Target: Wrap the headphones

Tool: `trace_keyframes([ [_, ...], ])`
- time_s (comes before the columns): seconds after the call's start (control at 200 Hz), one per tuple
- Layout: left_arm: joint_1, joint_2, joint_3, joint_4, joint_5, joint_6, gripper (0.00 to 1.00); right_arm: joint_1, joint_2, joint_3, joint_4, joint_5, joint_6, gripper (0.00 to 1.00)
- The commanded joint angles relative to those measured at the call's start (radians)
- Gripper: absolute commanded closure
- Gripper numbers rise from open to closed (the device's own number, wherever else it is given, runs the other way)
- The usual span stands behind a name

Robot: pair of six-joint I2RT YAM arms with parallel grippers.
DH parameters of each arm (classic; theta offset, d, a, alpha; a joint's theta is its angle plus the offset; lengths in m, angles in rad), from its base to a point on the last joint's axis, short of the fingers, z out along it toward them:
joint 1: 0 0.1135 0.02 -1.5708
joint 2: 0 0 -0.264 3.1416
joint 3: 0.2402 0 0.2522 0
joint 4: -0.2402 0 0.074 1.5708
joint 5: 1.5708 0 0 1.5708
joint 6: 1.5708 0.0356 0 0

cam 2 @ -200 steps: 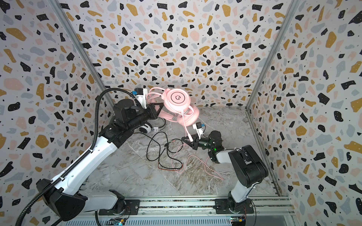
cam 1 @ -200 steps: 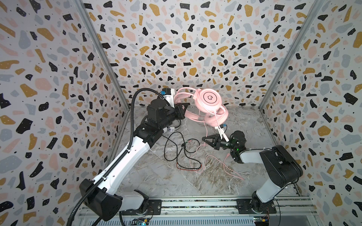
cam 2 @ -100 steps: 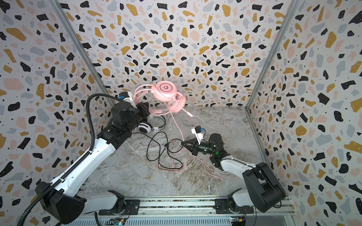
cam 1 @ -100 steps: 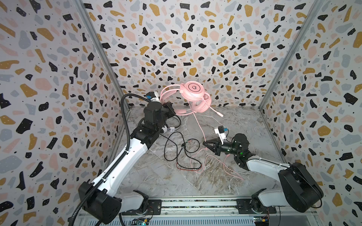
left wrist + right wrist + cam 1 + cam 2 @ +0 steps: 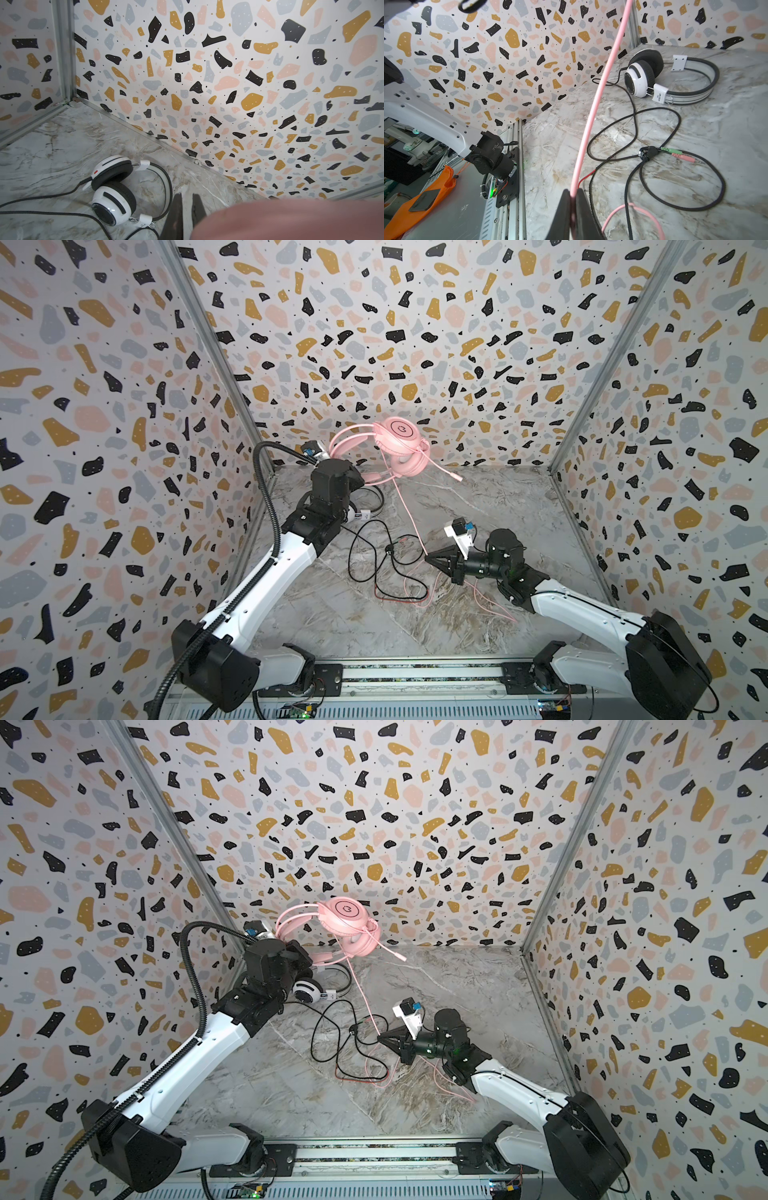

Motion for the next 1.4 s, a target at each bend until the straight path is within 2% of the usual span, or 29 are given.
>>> trace_keyframes([
  [0.0,0.012,-0.007,-0.027,0.132,-0.128,0.018,1.0,0.005,-0.07,0.054,-0.102,0.017,-0.036,0.93],
  [0.13,0.011,0.007,-0.046,0.122,-0.185,0.042,1.0,0.006,-0.111,0.083,-0.131,0.009,-0.03,0.94],
  [0.39,0.004,0.036,-0.039,0.091,-0.21,0.101,1.0,0.002,-0.131,0.119,-0.145,-0.017,-0.014,0.99],
  [0.581,-0.054,0.071,-0.021,0.031,-0.315,0.194,1.0,-0.007,-0.137,0.186,-0.19,0.0,-0.027,1.0],
  [0.776,-0.111,0.13,0.003,-0.034,-0.338,0.306,1.0,-0.01,-0.145,0.303,-0.262,-0.004,-0.062,1.0],
  [1.081,-0.255,0.184,0.034,-0.153,-0.434,0.5,1.0,-0.064,-0.145,0.452,-0.42,0.147,-0.173,1.0],
  [1.226,-0.281,0.201,0.051,-0.261,-0.522,0.554,1.0,-0.106,-0.174,0.473,-0.472,0.271,-0.208,1.0],
  [1.392,-0.282,0.185,0.035,-0.323,-0.624,0.583,1.0,-0.158,-0.181,0.477,-0.501,0.33,-0.209,1.0],
])
